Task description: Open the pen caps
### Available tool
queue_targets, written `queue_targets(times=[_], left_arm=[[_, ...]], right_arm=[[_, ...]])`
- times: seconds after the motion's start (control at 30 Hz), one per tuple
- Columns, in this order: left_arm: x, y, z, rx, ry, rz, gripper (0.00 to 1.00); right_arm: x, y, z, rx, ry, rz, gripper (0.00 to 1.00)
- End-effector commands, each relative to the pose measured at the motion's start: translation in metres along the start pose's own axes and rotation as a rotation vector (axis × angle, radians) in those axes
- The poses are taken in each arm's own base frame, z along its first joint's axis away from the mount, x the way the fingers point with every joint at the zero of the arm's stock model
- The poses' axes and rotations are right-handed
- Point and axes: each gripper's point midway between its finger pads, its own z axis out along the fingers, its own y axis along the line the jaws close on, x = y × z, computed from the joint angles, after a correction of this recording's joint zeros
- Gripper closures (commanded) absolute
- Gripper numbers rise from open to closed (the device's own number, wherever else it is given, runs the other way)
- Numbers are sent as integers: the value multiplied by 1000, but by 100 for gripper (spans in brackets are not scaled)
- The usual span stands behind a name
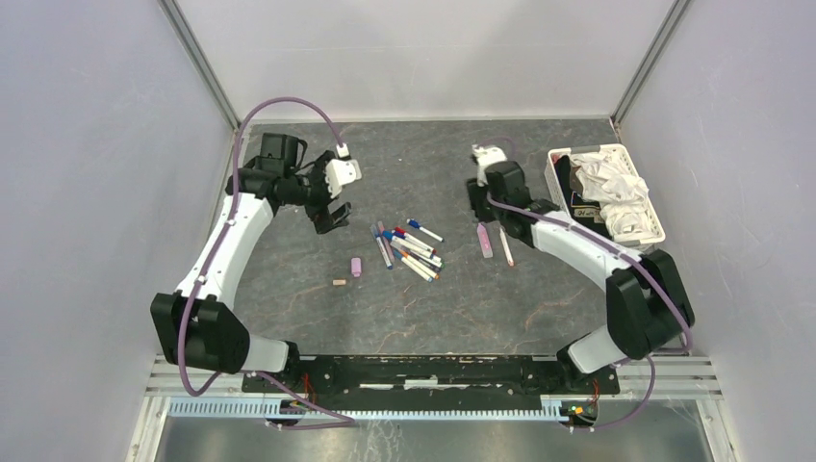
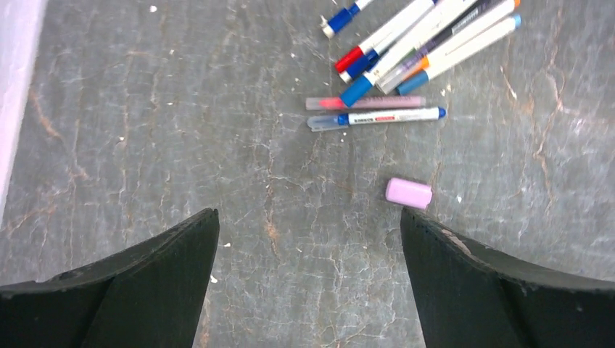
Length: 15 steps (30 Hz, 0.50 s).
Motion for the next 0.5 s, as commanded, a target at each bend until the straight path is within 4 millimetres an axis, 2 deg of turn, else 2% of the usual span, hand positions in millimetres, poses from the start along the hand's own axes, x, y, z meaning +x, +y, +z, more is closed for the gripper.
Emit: queue_targets(times=[0.0, 0.1, 0.2, 0.3, 0.47], left_arm=[[-23, 10, -26, -85, -32, -146, 0], [-25, 10, -31, -94, -26, -172, 0], [-22, 9, -33, -95, -10, -201, 0], [-21, 8, -34, -96, -4, -224, 0], [-20, 1, -32, -62, -6, -251, 0]], right_arm=[[-32, 78, 1, -255, -33, -158, 50], [-30, 123, 10, -394, 2, -238, 51], [-16, 147, 27, -455, 66, -282, 54], [-5, 154, 42, -466, 102, -295, 56], [22, 155, 64, -458, 177, -305, 59]])
